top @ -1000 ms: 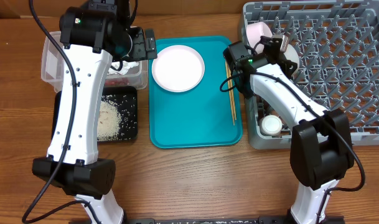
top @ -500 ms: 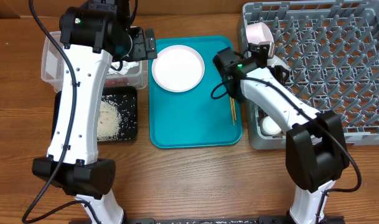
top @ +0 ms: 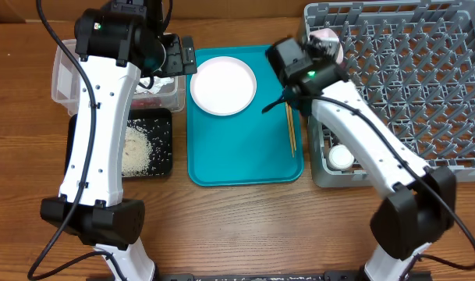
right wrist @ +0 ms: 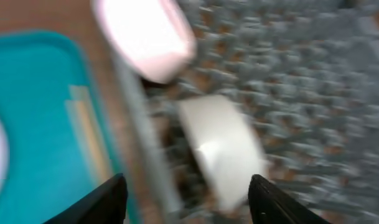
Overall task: Sort waste into correct bins and load items into the dishwasher
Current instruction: 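Grasp the edge of the pale pink plate with the right gripper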
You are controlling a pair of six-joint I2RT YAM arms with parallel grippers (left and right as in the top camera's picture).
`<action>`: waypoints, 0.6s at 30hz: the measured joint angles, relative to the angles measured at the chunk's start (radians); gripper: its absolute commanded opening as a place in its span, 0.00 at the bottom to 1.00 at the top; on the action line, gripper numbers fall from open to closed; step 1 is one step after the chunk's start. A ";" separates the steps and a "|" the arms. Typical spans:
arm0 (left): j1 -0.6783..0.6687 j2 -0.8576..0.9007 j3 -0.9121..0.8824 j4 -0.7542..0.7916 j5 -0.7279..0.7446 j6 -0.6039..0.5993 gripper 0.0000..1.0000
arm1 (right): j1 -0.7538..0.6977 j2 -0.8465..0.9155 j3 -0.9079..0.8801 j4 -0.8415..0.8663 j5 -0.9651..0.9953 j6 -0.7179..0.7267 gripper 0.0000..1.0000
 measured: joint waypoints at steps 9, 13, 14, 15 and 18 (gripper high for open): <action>0.000 0.000 0.000 0.000 0.000 0.000 1.00 | 0.000 -0.005 -0.034 0.360 -0.526 0.042 0.53; 0.000 0.000 0.000 0.000 0.000 0.000 1.00 | 0.005 0.050 -0.046 0.395 -0.602 0.116 0.49; 0.000 0.000 0.000 0.000 0.000 0.000 1.00 | 0.005 0.072 -0.046 0.399 -0.610 0.132 0.49; 0.000 0.000 0.000 0.000 0.000 0.000 1.00 | 0.005 0.097 -0.047 0.402 -0.620 0.146 0.47; 0.000 0.000 0.000 0.000 0.000 0.000 1.00 | 0.005 0.181 -0.054 0.410 -0.637 0.191 0.45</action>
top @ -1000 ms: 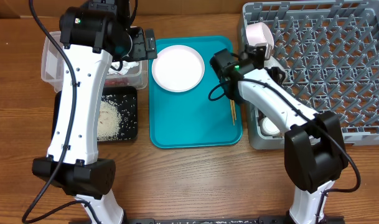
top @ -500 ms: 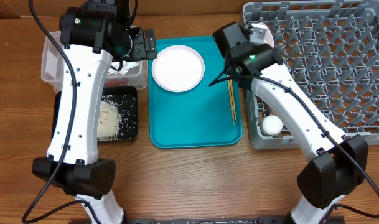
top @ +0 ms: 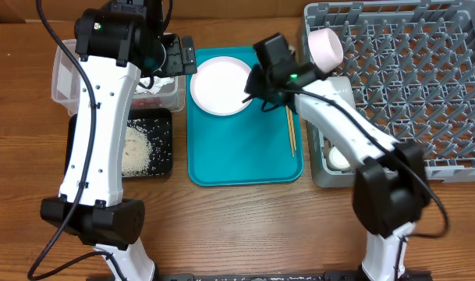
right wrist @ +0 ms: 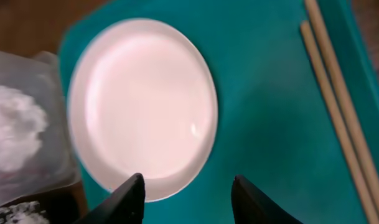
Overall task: Sort waste into correct bins and load items into the dishwasher
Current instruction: 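Grasp the edge of the pale pink plate with the right gripper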
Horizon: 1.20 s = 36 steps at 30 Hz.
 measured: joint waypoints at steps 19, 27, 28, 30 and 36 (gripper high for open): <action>0.000 0.000 0.000 0.000 0.000 0.000 1.00 | 0.016 0.181 -0.013 0.091 -0.023 0.079 0.24; 0.000 0.000 0.000 0.000 0.000 0.000 1.00 | 0.015 0.182 0.006 -0.014 -0.028 0.084 0.04; 0.000 0.000 0.000 0.000 0.000 0.000 1.00 | 0.015 0.182 0.013 -0.034 -0.028 0.080 0.04; 0.000 0.000 0.000 0.000 0.000 0.000 1.00 | 0.012 0.182 0.032 -0.091 -0.032 0.072 0.04; 0.000 0.000 0.000 0.000 0.000 0.000 1.00 | -0.004 0.182 0.128 -0.262 -0.034 0.003 0.04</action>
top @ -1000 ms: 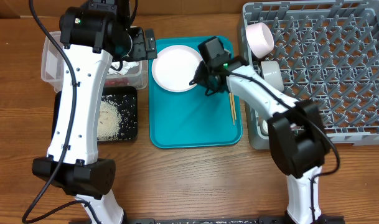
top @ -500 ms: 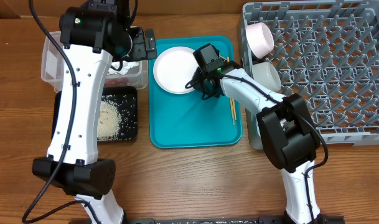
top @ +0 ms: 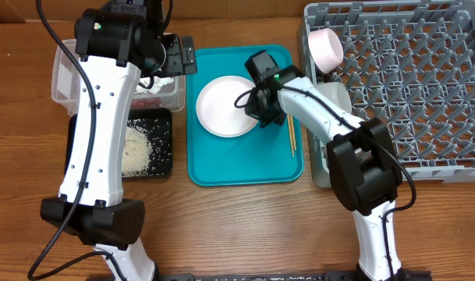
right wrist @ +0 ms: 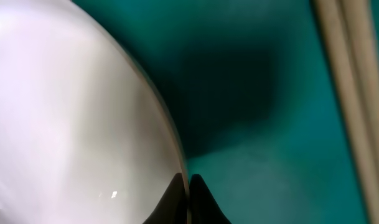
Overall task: Sort waste into correct bins and load items into the dishwasher
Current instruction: 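Grasp the edge of the pale pink plate with the right gripper, then carry the plate into the dish rack and stand it upright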
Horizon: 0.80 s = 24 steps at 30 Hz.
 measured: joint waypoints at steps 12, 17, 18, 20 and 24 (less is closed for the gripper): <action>0.000 0.000 0.000 0.000 0.000 0.000 1.00 | -0.154 -0.307 0.316 -0.147 0.235 -0.174 0.04; 0.000 0.000 0.000 0.000 0.000 0.000 1.00 | -0.294 -0.443 0.351 -0.116 0.506 -0.296 0.04; 0.000 0.000 0.000 0.000 0.000 0.000 1.00 | -0.317 -0.447 0.354 -0.105 0.557 -0.335 0.04; 0.000 0.000 0.000 0.000 0.000 0.000 1.00 | -0.357 -0.438 0.355 -0.081 0.646 -0.428 0.04; 0.000 0.000 0.000 0.000 0.000 0.000 1.00 | -0.389 -0.364 0.339 0.018 0.772 -0.623 0.04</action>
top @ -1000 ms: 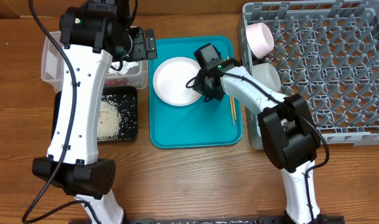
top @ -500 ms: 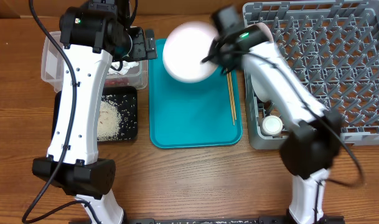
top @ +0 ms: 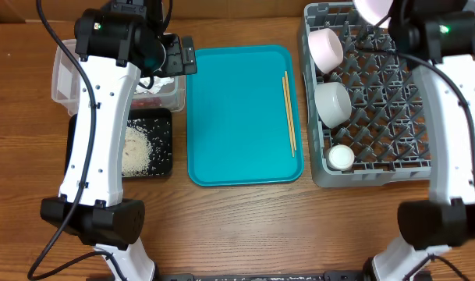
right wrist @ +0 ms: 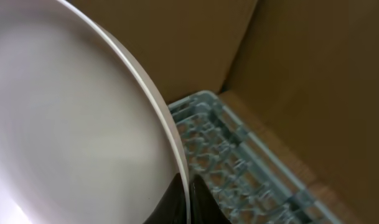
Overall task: Sort waste into correct bins and load items into the dishwasher
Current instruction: 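Carry the plate into the dish rack and stand it upright, then release the plate and withdraw the right gripper from the rack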
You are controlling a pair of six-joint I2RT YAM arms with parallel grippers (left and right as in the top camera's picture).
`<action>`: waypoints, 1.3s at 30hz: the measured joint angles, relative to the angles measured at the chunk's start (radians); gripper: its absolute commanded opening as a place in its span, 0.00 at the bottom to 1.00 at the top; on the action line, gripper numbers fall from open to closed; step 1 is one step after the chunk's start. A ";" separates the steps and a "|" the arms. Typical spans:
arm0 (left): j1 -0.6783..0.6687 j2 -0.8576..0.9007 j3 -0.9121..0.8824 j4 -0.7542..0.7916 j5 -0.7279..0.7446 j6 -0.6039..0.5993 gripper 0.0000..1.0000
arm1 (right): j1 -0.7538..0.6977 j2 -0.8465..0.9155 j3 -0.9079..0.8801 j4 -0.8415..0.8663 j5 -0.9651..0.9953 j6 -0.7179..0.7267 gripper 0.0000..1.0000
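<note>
My right gripper (right wrist: 187,196) is shut on the rim of the white plate (right wrist: 71,130), held high over the back of the grey dishwasher rack (right wrist: 251,174). From overhead the plate (top: 372,8) shows at the top edge, above the rack (top: 401,86). In the rack stand a pink cup (top: 324,48), a white bowl (top: 331,103) and a small white cup (top: 340,157). Two wooden chopsticks (top: 288,113) lie on the teal tray (top: 237,117). My left gripper (top: 175,58) hangs over the clear bin (top: 65,74); its jaws do not show clearly.
A black tray (top: 143,144) of white grains lies left of the teal tray. The clear bin holds crumpled white waste. Brown cardboard walls (right wrist: 301,74) rise behind the rack.
The right gripper, then shut on the plate's edge on the teal tray, now holds the plate lifted over the rack's back. The tray keeps only the chopsticks. The left arm has not moved.
My right gripper was open over the rack's left edge near the pink cup. Then it was open above the white plate on the teal tray. Then it was shut on the plate's rim, and now the plate is raised over the rack.
</note>
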 measured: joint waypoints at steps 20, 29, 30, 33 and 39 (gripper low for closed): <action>0.000 0.000 0.000 0.000 0.000 0.000 1.00 | -0.001 0.335 -0.017 0.132 0.163 -0.423 0.04; 0.000 0.000 0.000 0.000 0.000 0.000 1.00 | -0.001 0.366 -0.022 0.112 0.082 -0.416 0.81; 0.000 0.000 0.000 0.000 0.000 0.000 1.00 | -0.001 0.366 -0.022 0.112 0.073 -0.407 0.87; 0.000 0.000 0.000 0.000 0.000 0.000 1.00 | -0.001 0.366 -0.022 0.109 0.056 -0.371 0.96; 0.000 0.000 0.000 0.000 0.000 0.000 1.00 | -0.001 0.344 -0.022 0.090 0.001 -0.314 1.00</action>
